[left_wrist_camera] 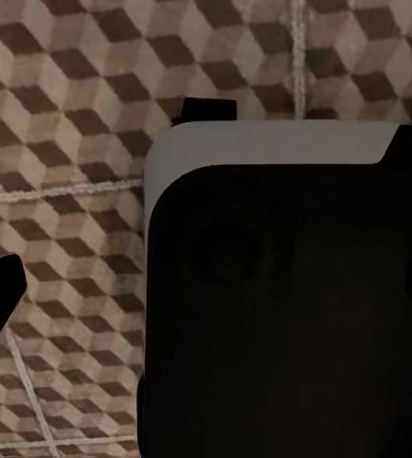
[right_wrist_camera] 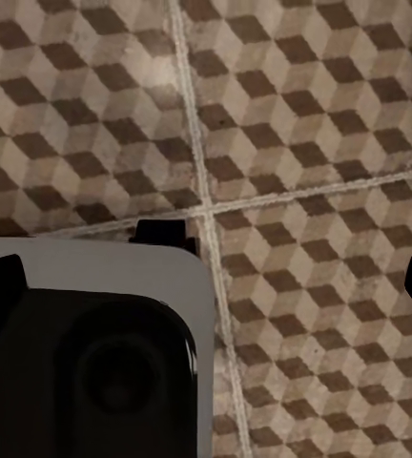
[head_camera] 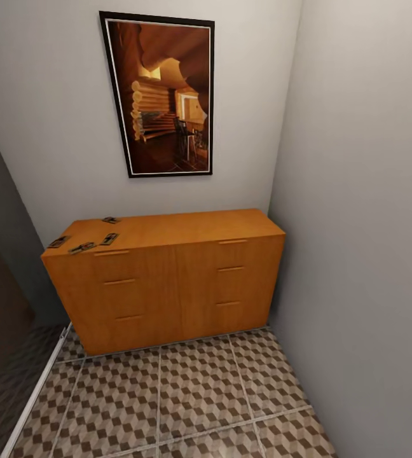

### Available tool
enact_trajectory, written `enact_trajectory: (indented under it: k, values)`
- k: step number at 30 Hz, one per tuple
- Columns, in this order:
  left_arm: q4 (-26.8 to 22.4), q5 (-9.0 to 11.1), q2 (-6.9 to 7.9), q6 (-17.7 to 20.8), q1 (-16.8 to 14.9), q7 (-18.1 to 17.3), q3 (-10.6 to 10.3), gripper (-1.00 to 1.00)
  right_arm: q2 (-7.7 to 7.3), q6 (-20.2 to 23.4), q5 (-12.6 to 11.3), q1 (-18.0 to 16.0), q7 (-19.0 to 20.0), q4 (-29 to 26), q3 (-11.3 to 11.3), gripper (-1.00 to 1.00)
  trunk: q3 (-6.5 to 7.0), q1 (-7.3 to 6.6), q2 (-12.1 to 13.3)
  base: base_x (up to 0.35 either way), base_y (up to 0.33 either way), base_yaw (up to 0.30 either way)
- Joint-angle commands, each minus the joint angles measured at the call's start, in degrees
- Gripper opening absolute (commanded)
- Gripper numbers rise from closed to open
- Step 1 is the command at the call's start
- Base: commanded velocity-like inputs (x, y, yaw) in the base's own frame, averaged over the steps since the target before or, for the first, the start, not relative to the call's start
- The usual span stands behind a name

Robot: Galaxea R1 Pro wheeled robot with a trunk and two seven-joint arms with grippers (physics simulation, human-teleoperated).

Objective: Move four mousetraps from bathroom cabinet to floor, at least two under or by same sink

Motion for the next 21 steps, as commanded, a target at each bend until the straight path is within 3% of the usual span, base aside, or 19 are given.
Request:
enact_trajectory:
  k: [1, 7, 8, 9, 14, 21]
  values:
    - [-0.5, 0.2, -0.07, 0.6, -0.3, -0.1, 0.3, 1.00, -0.01, 0.1, 0.0, 0.0, 0.1, -0.3, 0.1, 1.00, -0.06, 0.00, 0.0, 0.000, 0.000, 0.000]
    - [-2.4, 2.2, -1.85, 2.6, -2.3, -1.9, 0.0, 1.00, -0.09, 2.1, -0.2, -0.1, 0.1, -2.2, 0.3, 1.00, -0.06, 0.00, 0.0, 0.000, 0.000, 0.000]
    - [-63.5, 5.9, -2.99, 44.6, -5.2, -1.9, 0.0, 1.00, -0.09, 38.5, -0.2, -0.1, 0.2, -61.5, 0.3, 1.00, -0.06, 0.00, 0.0, 0.000, 0.000, 0.000]
    - [-67.8, 6.5, -2.62, 47.8, -6.0, -2.0, 0.4, 1.00, -0.10, 42.5, -0.2, -0.2, 0.2, -66.6, 0.2, 1.00, -0.06, 0.00, 0.0, 0.000, 0.000, 0.000]
    - [-72.5, 7.3, -0.59, 51.8, -9.7, -2.4, 3.1, 1.00, -0.10, 47.7, -0.4, -3.3, 0.8, -72.9, 0.1, 1.00, -0.06, 0.00, 0.0, 0.000, 0.000, 0.000]
    - [-74.5, 7.9, 0.45, 53.3, -13.9, -5.2, 5.3, 1.00, -0.15, 52.0, -0.4, -11.8, 4.8, -75.3, -0.1, 1.00, -0.06, 0.00, 0.0, 0.000, 0.000, 0.000]
